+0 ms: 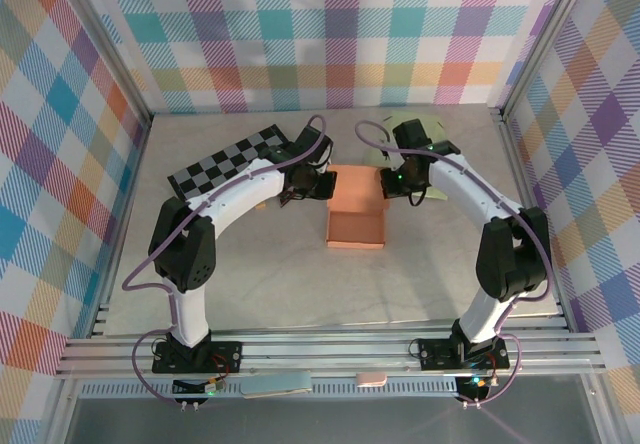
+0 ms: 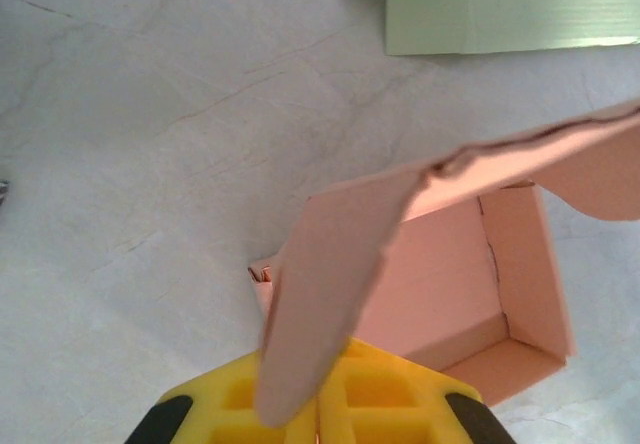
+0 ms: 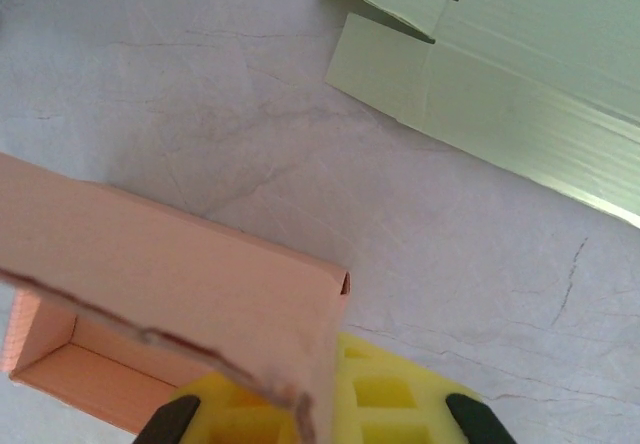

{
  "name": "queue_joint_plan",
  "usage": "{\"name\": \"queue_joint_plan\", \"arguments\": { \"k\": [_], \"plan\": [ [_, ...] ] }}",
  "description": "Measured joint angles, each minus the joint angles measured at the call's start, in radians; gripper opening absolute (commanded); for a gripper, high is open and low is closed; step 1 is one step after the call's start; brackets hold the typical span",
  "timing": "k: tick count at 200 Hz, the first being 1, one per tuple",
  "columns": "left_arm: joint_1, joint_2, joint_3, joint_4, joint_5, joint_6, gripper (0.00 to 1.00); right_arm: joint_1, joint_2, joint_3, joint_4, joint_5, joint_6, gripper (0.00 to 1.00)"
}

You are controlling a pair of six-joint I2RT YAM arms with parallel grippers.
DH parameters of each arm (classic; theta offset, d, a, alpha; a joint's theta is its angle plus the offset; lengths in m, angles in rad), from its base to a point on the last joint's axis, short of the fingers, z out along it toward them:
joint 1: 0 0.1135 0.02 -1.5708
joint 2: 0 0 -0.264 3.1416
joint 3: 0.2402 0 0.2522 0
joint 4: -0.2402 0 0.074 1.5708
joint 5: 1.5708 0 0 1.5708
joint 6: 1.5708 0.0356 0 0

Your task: Fold the paper box

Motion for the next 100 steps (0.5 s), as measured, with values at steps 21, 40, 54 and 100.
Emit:
{"name": "queue_joint_plan", "arguments": {
  "k": [21, 40, 54, 100],
  "plan": [
    [0.0, 0.002, 0.002, 0.003, -0.036, -0.036, 0.03, 0.021, -0.002, 0.0, 0.014, 0.018, 0.076, 0.0],
    [-0.002, 0.002, 0.002, 0.012, -0.066, -0.066, 0.02, 0.037, -0.007, -0.005, 0.036, 0.038, 0.153, 0.0],
    [-0.005, 0.002, 0.002, 0.028, -0.086, -0.087, 0.02, 0.047, -0.014, -0.018, 0.062, 0.053, 0.209, 0.0],
    [-0.005, -0.01, -0.04, 0.126, -0.153, -0.113, 0.01, 0.074, -0.06, -0.126, 0.225, 0.066, 0.344, 0.0]
  ]
}}
